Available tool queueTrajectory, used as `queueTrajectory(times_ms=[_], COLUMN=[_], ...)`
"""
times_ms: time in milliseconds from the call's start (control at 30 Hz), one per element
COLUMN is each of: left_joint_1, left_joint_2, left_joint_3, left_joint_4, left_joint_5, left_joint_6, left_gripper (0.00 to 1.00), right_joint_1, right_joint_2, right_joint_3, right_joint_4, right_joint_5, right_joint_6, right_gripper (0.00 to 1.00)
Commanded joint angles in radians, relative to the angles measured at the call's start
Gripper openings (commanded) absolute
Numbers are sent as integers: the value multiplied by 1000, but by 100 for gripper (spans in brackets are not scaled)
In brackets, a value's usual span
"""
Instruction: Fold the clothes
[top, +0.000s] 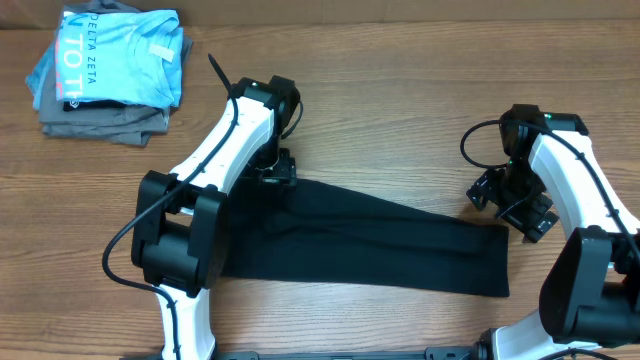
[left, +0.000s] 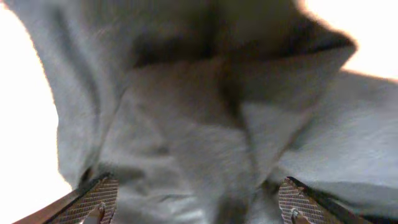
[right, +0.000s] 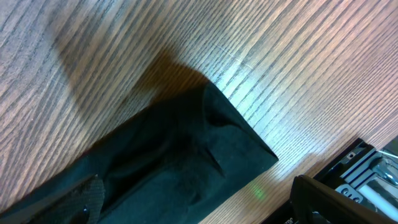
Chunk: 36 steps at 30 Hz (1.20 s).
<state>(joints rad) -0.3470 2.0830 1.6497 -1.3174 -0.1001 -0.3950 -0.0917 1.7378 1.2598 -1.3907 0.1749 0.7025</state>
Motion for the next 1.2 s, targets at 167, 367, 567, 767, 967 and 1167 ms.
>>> queueTrajectory(times_ms=[167, 367, 567, 767, 967, 1167], left_joint_1=[-6, -5, 6, 21, 41, 47], left_joint_2=[-25, 16, 40, 40, 40, 17], left_joint_3=[3, 2, 2, 2, 2, 3], left_joint_4=[67, 76, 77, 58, 23, -66], left_joint_5=[48, 48, 28, 21, 11, -26], left_joint_6=[51, 47, 48, 48, 47, -4], left_gripper=[77, 73, 50, 19, 4, 4], right_joint_1=[-5, -5, -5, -5, -5, -5], right_joint_2=[-33, -33, -33, -33, -33, -33], right_joint_3=[-5, -5, -5, -5, -5, -5], right_joint_4=[2, -3, -4, -2, -3, -3], right_joint_5=[4, 4, 4, 4, 4, -19], right_joint_6=[-3, -3, -4, -3, -3, 0], right_gripper=[100, 100, 100, 100, 100, 100])
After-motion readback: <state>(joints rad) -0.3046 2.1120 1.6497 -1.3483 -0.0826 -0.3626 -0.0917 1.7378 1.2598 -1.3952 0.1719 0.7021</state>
